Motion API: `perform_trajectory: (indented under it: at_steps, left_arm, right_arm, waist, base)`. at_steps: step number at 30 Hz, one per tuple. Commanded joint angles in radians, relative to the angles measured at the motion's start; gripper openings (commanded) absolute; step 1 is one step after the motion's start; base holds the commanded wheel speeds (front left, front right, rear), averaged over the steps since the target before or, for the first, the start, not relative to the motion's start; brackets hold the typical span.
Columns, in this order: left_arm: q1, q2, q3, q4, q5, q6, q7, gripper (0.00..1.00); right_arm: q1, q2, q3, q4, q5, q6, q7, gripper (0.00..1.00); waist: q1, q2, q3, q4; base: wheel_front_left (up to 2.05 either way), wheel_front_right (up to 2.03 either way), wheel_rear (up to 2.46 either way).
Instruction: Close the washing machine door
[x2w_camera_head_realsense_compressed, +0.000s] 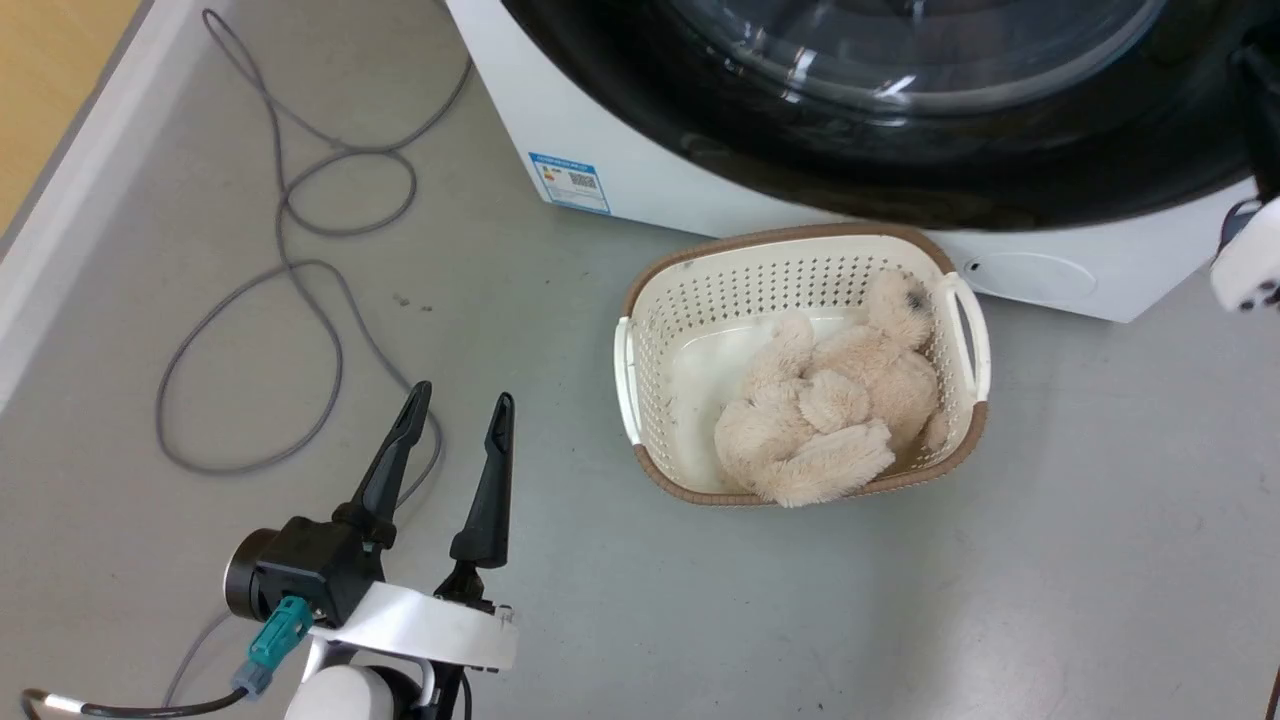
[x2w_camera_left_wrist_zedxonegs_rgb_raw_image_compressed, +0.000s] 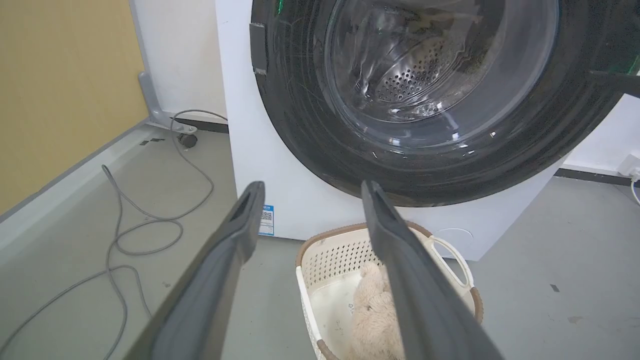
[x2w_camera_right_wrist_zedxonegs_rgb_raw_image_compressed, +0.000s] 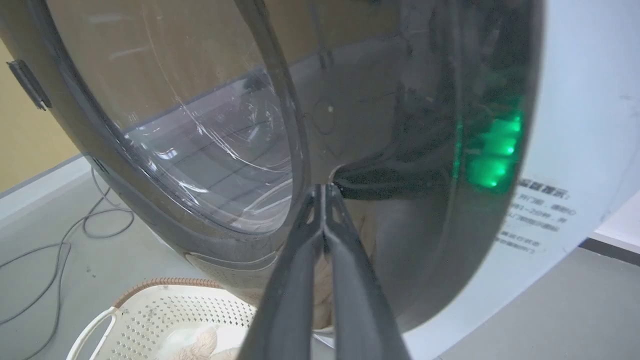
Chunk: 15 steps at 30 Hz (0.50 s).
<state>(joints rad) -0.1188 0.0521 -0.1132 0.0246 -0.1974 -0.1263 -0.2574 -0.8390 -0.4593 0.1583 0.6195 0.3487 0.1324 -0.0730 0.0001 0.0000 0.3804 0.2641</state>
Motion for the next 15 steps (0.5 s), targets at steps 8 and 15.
perform_trajectory:
  at_steps: [8, 15]
  left_arm:
    - [-0.020, -0.002, -0.005, 0.004, -0.015, -0.004, -0.004, 1.00]
    - [-0.021, -0.002, 0.003, 0.007, -0.014, -0.004, -0.004, 1.00]
  right_arm:
    - [-0.103, 0.033, -0.109, 0.124, -0.030, -0.002, -0.002, 0.00]
    - [-0.143, 0.054, -0.141, 0.186, -0.053, -0.002, -0.037, 0.00]
  waist:
    - [-0.0001, 0.0000, 0.011, 0.012]
    - [-0.0001, 0.0000, 0.004, 0.002]
  base:
    - [0.00, 0.00, 0.00]
    - [0.00, 0.00, 0.00]
